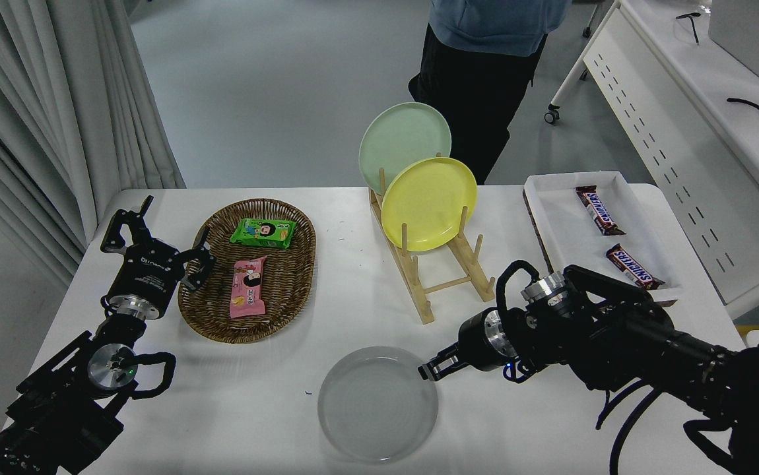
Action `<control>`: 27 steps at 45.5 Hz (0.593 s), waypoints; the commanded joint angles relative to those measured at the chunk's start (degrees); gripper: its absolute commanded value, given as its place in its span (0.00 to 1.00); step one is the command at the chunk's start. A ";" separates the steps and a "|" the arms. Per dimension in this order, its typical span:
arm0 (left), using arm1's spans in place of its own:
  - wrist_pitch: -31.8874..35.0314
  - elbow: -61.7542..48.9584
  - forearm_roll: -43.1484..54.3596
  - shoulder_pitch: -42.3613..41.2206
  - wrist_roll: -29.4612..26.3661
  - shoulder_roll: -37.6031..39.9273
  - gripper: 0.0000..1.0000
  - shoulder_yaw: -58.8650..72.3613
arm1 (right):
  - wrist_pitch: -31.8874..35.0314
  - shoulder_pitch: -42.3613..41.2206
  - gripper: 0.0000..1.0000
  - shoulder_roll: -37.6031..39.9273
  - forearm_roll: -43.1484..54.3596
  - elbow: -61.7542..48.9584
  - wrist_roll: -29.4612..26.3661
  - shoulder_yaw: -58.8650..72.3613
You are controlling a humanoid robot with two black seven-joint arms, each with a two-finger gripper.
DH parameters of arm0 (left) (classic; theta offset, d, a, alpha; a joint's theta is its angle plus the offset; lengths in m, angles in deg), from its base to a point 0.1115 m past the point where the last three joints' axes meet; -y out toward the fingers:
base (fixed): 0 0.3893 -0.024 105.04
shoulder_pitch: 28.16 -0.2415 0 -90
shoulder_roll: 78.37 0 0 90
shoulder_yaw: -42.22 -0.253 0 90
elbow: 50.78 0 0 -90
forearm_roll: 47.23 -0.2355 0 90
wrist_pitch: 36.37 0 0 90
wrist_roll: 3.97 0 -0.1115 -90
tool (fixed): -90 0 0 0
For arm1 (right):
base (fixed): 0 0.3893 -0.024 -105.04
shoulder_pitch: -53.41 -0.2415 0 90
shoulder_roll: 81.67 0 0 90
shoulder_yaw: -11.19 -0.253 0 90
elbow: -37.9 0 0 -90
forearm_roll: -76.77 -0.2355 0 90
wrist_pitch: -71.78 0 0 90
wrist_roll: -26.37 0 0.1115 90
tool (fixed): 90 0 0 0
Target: Place the plate on the table
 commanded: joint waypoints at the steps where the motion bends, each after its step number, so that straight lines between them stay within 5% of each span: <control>1: 0.00 -0.04 0.00 0.00 0.00 0.00 1.00 0.00 | 0.00 -0.54 0.99 0.05 1.16 0.18 -0.07 -0.06; 27: 0.00 0.04 0.00 0.00 0.00 0.00 1.00 0.00 | 0.00 -7.21 0.99 4.35 0.28 15.91 -0.68 0.38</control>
